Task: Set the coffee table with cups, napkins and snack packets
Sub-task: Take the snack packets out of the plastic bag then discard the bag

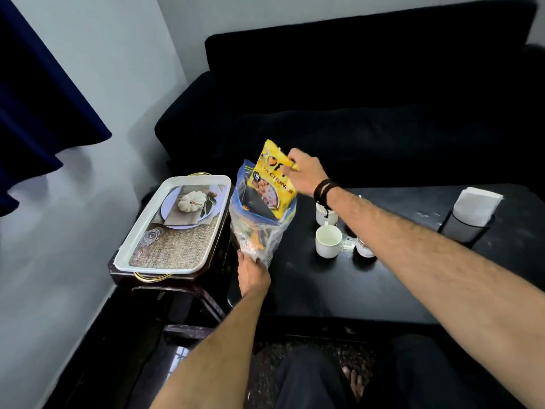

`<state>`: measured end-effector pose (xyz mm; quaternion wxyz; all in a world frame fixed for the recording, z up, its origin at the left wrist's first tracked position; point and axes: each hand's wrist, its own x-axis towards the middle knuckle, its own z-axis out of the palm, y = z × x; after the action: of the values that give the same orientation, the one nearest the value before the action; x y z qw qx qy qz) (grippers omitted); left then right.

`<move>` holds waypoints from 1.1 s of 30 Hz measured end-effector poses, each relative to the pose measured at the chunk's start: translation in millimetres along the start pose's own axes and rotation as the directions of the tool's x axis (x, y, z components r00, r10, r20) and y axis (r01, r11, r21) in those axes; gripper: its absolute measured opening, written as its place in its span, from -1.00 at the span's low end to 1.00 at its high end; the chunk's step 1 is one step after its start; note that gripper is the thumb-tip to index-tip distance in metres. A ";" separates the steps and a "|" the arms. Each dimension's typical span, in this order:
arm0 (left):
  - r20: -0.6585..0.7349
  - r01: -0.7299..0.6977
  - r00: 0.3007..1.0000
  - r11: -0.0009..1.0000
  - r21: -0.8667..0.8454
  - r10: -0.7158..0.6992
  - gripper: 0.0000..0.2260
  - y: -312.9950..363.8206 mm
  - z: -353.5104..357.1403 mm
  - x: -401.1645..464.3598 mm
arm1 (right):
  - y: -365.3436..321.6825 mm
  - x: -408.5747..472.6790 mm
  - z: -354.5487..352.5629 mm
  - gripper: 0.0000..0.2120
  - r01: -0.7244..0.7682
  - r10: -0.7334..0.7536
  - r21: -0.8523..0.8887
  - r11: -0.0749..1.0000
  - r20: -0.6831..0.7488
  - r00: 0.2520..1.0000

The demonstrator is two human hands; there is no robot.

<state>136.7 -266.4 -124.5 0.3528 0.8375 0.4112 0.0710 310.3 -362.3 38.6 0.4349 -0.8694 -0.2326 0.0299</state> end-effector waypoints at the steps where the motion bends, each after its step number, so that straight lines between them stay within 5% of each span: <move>1: -0.011 0.013 1.000 1.000 -0.013 -0.014 -0.59 0.2 -2.7 4.1 | 2.5 1.8 -9.2 -0.87 -0.020 0.023 0.057 0.998 -0.070 0.997; 5: -0.059 0.017 0.998 0.997 -0.074 -0.021 -0.64 -6.5 -8.4 11.0 | 27.2 11.0 -39.6 -0.82 -0.171 0.264 0.280 0.945 -0.339 0.903; 11: -0.040 -0.040 0.999 0.995 -0.092 0.037 -0.69 -31.6 5.9 2.9 | 75.8 3.1 -35.3 -0.76 -0.413 0.497 0.285 0.865 -0.376 0.782; 18: -0.078 -0.126 0.990 0.985 -0.117 0.117 -0.65 -45.7 19.6 10.0 | 97.4 -6.6 24.5 -0.83 -0.413 0.403 -0.046 0.909 -0.148 0.903; 23: -0.116 -0.197 0.974 0.980 -0.008 0.195 -0.60 -57.6 23.2 14.8 | 101.4 -6.7 61.5 -0.79 -0.341 0.339 -0.114 0.933 -0.032 0.940; 29: -0.158 -0.182 0.970 0.983 0.032 0.185 -0.71 -58.5 28.3 16.1 | 99.8 -11.7 60.8 -0.52 -0.170 0.180 -0.462 0.870 -0.022 0.983; 33: -0.145 -0.170 0.973 0.983 0.067 0.179 -0.77 -58.7 28.3 17.2 | 65.3 -6.0 39.5 -0.75 0.048 -0.067 -0.075 0.996 -0.280 0.958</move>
<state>122.0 -244.5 -186.5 0.2904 0.8719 0.3633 0.1535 319.6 -369.1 -37.0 0.4348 -0.8718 -0.1941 -0.1147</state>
